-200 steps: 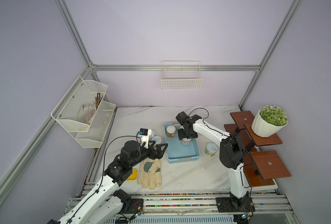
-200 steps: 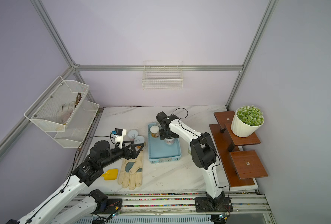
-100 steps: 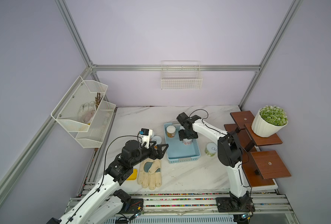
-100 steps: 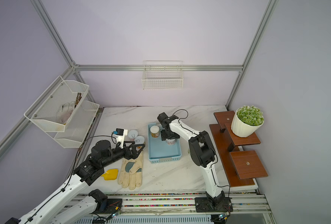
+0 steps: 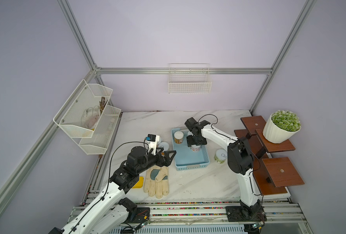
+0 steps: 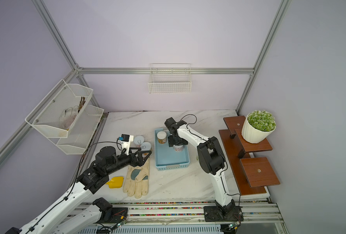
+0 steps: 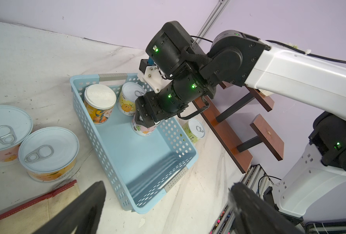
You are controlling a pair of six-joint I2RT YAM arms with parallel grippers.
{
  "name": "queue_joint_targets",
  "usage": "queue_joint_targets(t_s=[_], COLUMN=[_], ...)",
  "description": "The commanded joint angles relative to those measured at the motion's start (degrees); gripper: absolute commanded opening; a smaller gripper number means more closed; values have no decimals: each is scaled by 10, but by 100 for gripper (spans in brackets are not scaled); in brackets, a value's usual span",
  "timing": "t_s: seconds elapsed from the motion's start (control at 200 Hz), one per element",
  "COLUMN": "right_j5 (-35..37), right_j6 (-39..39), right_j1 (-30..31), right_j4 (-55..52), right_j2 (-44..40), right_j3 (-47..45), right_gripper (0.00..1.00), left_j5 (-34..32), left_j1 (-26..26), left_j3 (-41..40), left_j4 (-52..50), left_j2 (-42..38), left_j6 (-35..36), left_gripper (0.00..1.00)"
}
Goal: Put the canned food in the basket
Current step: Place the canned food in the basket.
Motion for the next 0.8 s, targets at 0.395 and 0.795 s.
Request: queue_joint_targets(t_s=[0.395,0.795], right_j5=[0,-55], right_j6=[7,-3], right_j1=[-9,-9], right_j4=[30,67], right_j2=[-13,-234], right_j3=[-3,-139], right_gripper=[92,91], left_j5=[5,29], left_j1=[2,-32], left_j3=[16,74], left_j4=[11,0], left_j2=[-3,59], left_j6=[-3,67], left_gripper=[100,100])
